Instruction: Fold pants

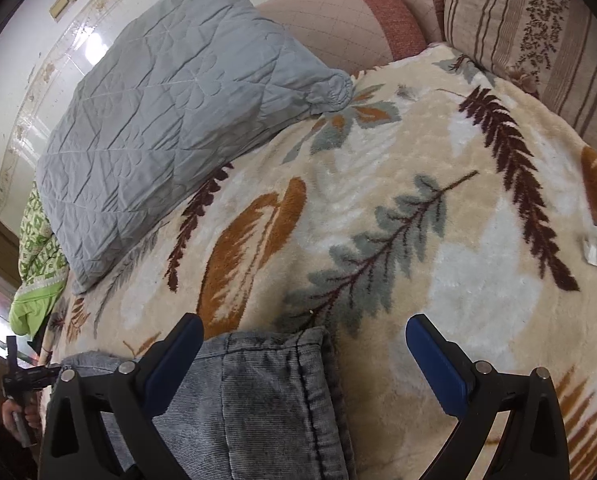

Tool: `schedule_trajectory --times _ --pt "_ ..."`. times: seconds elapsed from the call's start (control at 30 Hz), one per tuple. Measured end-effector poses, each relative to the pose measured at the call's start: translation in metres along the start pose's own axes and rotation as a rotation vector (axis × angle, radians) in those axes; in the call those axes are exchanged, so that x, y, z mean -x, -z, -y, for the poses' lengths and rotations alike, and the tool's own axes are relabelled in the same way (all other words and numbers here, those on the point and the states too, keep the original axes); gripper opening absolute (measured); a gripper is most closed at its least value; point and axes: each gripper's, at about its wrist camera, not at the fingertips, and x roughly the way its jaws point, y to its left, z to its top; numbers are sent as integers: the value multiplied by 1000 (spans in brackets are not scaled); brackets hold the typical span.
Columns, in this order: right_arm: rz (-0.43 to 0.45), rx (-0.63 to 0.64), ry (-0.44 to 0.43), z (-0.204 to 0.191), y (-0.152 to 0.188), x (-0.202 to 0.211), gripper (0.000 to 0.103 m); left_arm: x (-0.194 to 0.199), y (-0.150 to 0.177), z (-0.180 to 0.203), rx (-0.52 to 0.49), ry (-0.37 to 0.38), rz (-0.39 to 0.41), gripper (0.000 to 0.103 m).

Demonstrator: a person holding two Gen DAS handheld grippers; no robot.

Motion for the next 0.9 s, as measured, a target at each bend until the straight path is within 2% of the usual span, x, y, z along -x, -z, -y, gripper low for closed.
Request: schedule_trajectory --times 0.07,0.1,0.13,0.2,0.27,0.3,0.33,0.37,0.4,0.43,0.6,0.73,0.87,0.9 --pt "0 -1 12 4 -4 -4 102 0 -2 -1 7 12 -1 53" --pt "-9 -8 2 6 -6 -7 102 0 -3 -2 18 20 -3 58" --pt "-26 -18 -17 7 -6 -11 102 -1 -4 -3 30 29 -12 69" --pt "-85 -21 -49 5 -4 -23 102 -3 -5 -6 43 26 -12 71" --pt "-133 10 -38 -2 1 -34 100 -1 -4 -5 34 18 10 70" --pt "-128 39 -16 -7 4 -36 99 0 -3 -4 24 20 20 60" --pt "-119 77 -1 -14 7 -36 90 3 0 -2 13 23 28 43" --pt "-127 104 -12 -19 9 -37 79 7 3 3 2 15 40 37" --pt "-146 115 -22 -22 10 -39 48 9 4 7 -8 17 42 28" --pt "-152 124 -15 -25 11 -38 38 13 6 11 -21 3 51 22" --pt "-39 218 8 -42 17 -4 30 51 18 20 -39 2 146 6" --pt "73 230 -45 -47 28 45 29 93 31 2 2 91 213 6" --pt "155 246 -72 -47 50 96 27 130 56 -14 -13 124 295 3" --pt "167 244 -76 -46 58 106 23 137 63 -21 -14 144 310 3"
